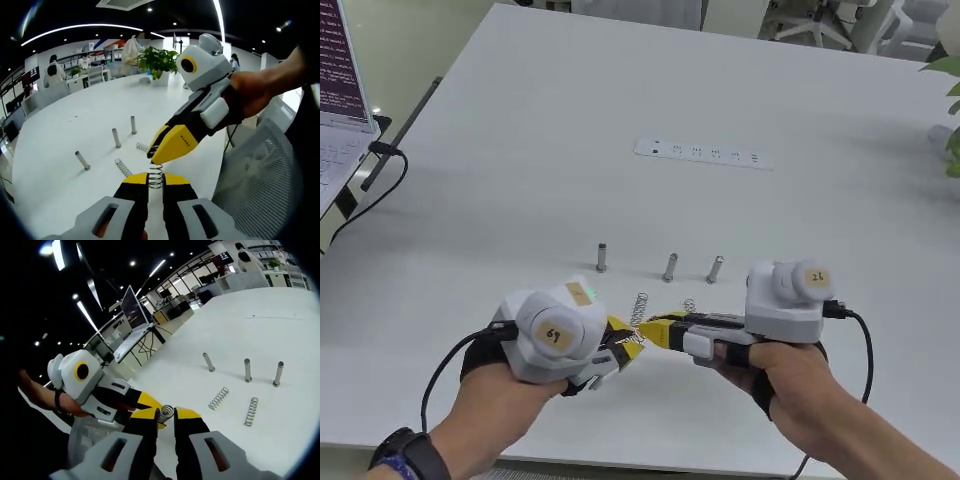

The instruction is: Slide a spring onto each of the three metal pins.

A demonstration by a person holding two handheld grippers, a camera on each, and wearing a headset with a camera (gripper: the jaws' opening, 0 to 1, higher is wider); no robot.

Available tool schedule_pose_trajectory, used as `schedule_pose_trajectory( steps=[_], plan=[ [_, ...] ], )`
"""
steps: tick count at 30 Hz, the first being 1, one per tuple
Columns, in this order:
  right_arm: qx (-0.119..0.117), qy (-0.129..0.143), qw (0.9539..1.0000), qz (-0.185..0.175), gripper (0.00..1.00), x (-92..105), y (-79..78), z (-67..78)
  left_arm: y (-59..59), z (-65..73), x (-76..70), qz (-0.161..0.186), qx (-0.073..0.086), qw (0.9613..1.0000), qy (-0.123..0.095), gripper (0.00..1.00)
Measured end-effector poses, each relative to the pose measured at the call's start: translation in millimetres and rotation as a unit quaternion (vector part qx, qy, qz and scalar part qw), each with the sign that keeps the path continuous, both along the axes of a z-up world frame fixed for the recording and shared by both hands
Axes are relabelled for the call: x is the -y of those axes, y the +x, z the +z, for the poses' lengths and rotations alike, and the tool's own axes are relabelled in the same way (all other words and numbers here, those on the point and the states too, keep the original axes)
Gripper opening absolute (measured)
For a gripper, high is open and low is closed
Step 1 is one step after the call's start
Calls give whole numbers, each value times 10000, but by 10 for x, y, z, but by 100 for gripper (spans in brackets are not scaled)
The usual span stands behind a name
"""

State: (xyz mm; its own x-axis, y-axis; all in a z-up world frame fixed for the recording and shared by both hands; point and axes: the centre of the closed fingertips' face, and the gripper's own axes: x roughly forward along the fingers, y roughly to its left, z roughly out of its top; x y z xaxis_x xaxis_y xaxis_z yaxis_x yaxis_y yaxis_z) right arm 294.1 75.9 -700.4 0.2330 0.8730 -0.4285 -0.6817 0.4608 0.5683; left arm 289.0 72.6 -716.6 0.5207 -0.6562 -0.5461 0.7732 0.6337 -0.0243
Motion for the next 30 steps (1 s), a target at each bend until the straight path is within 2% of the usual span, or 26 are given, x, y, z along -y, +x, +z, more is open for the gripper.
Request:
schedule_pose_trajectory(
  steps=[8, 11, 17, 25, 30],
  plan=[
    [8, -82, 9999, 76, 8, -32, -14, 32, 15, -16, -2, -8, 84, 10000, 14, 2],
    [137, -244, 9995, 157, 8, -45, -24, 25, 13, -36, 8, -34, 91, 10000, 1, 2],
    [199, -331, 9991, 164, 8, -32, -22, 22, 15, -37, 15, -34, 106, 9999, -103, 2],
    [223, -279, 9992, 155, 8, -79, -30, 91, 22, -47, -16, -38, 131, 9998, -138, 3],
    [344, -287, 9987, 237, 8, -106, -37, 131, 18, -7, -31, -68, 250, 9996, -131, 2]
  ],
)
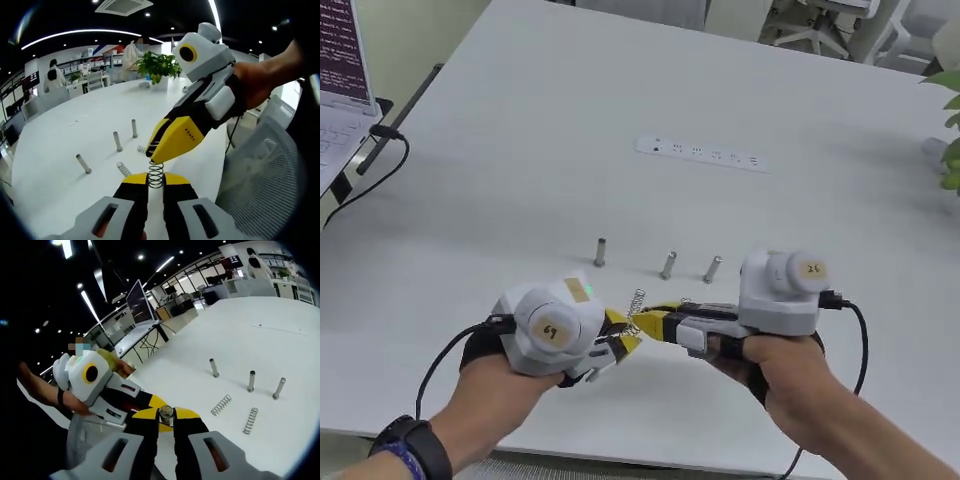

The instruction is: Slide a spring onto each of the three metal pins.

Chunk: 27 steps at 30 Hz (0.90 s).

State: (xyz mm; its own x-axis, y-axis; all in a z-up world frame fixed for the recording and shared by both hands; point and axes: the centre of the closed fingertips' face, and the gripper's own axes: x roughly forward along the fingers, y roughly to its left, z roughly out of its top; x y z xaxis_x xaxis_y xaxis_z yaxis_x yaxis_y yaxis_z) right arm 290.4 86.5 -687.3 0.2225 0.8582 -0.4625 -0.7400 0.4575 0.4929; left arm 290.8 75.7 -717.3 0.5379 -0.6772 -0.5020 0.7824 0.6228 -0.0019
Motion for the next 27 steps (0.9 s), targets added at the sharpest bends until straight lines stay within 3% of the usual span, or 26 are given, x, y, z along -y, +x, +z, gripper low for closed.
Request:
schedule_pose_trajectory(
  steps=[4, 9, 15, 20, 23, 27],
  plan=[
    [107, -91, 9997, 176, 10, -8, -16, 13, 10, 12, -8, -52, 94, 9999, 51, 2],
    [308, -421, 9970, 577, 15, 3, -67, -5, 32, 53, -9, -95, 210, 9997, 74, 2],
    [427, -585, 9934, 889, 15, 28, -65, 30, -30, 61, 57, -329, 303, 9988, 203, 2],
    [717, -1074, 9794, 1554, 15, 50, -140, 13, -69, 62, 119, -469, 347, 9980, 230, 2],
    [813, -1198, 9725, 1824, 15, 49, -173, 29, -84, 71, 148, -519, 348, 9979, 190, 2],
    [1029, -1550, 9556, 2284, 15, 104, -191, 37, -92, 126, 186, -548, 335, 9979, 23, 2]
  ],
)
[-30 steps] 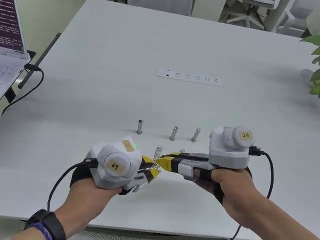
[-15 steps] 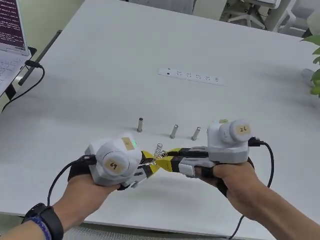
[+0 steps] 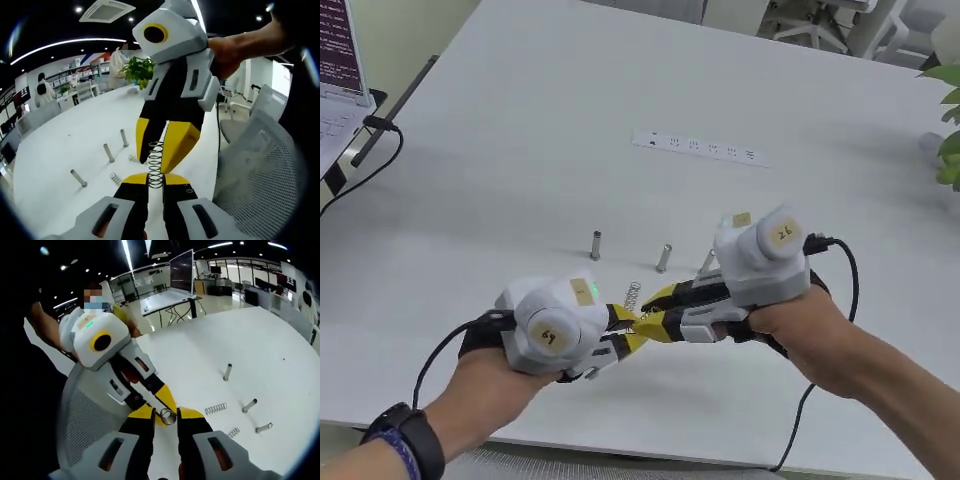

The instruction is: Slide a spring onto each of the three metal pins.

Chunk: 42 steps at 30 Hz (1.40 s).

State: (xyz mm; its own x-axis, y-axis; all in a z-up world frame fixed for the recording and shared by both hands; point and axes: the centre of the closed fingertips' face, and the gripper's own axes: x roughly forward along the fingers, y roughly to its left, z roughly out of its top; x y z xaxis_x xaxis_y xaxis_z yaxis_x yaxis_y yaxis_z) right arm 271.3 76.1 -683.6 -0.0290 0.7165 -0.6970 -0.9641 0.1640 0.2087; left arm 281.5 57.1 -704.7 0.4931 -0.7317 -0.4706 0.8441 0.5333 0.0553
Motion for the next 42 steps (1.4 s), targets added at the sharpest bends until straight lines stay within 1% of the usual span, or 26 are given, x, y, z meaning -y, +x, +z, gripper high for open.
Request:
schedule_pose_trajectory(
  steps=[2, 7, 9, 10, 14, 18, 23, 27, 30, 36, 39, 42],
  plan=[
    [80, -94, 9997, 201, 15, 17, -4, 17, 1, 45, 16, -5, -23, 9999, -147, 2],
    [198, -193, 9977, 617, 14, 50, -29, 117, -18, 111, 64, -129, -16, 9994, -319, 2],
    [287, -322, 9957, 824, 13, 84, -41, 131, -23, 121, 76, -172, -15, 9993, -343, 2],
    [338, -433, 9936, 987, 13, 112, -57, 126, -28, 129, 83, -193, -14, 9992, -353, 2],
    [450, -583, 9892, 1270, 13, 144, -95, 134, -45, 167, 112, -283, -3, 9988, -392, 2],
    [478, -622, 9878, 1348, 13, 156, -93, 141, -59, 175, 138, -343, -8, 9986, -408, 2],
    [513, -716, 9841, 1542, 11, 171, -122, 125, -97, 201, 184, -433, -5, 9981, -433, 2],
    [491, -731, 9821, 1664, 10, 163, -152, 122, -117, 215, 207, -483, 4, 9978, -444, 2],
    [497, -780, 9794, 1794, 9, 166, -177, 110, -122, 215, 212, -508, 2, 9977, -444, 2],
    [554, -863, 9756, 1942, 9, 187, -187, 89, -136, 208, 216, -540, -7, 9976, -435, 2],
    [630, -894, 9733, 2017, 9, 197, -192, 78, -136, 199, 221, -561, -16, 9975, -425, 2],
    [673, -899, 9722, 2056, 8, 201, -189, 74, -138, 194, 225, -582, -35, 9973, -438, 2]
  ],
)
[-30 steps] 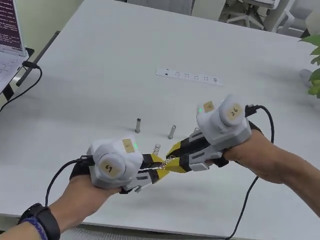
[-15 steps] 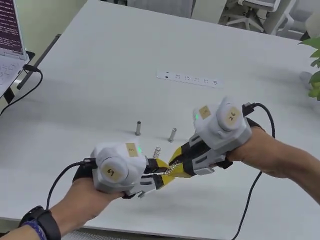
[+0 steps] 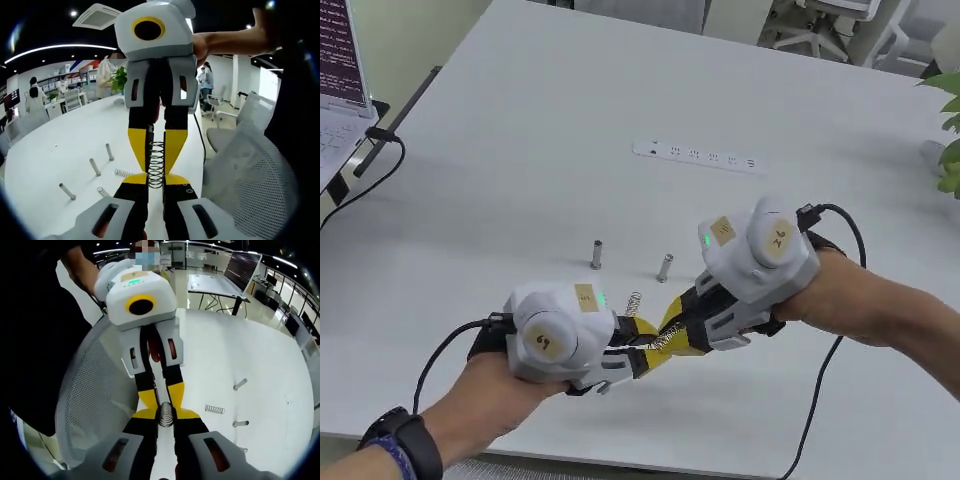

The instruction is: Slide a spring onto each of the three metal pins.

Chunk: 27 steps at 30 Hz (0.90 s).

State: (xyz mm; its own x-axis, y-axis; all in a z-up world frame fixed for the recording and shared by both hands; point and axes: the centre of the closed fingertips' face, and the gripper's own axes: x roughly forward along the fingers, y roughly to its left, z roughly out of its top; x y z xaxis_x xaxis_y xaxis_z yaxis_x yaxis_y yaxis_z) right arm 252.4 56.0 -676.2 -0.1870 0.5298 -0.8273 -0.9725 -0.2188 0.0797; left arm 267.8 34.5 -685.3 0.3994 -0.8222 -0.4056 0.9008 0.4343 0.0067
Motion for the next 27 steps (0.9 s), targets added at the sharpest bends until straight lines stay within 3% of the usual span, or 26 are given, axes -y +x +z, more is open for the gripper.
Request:
schedule_pose_trajectory(
  steps=[11, 22, 27],
  plan=[
    [161, 36, 9999, 2, 8, 0, 40, 6, 38, 7, -6, 43, -11, 10000, -44, 2],
    [127, 45, 9998, -154, 8, 6, 60, -2, 53, 0, -5, 65, -23, 10000, -30, 3],
    [-7, 45, 9995, -311, 8, 11, 65, -12, 50, -8, -1, 17, -17, 10000, -12, 2]
  ],
)
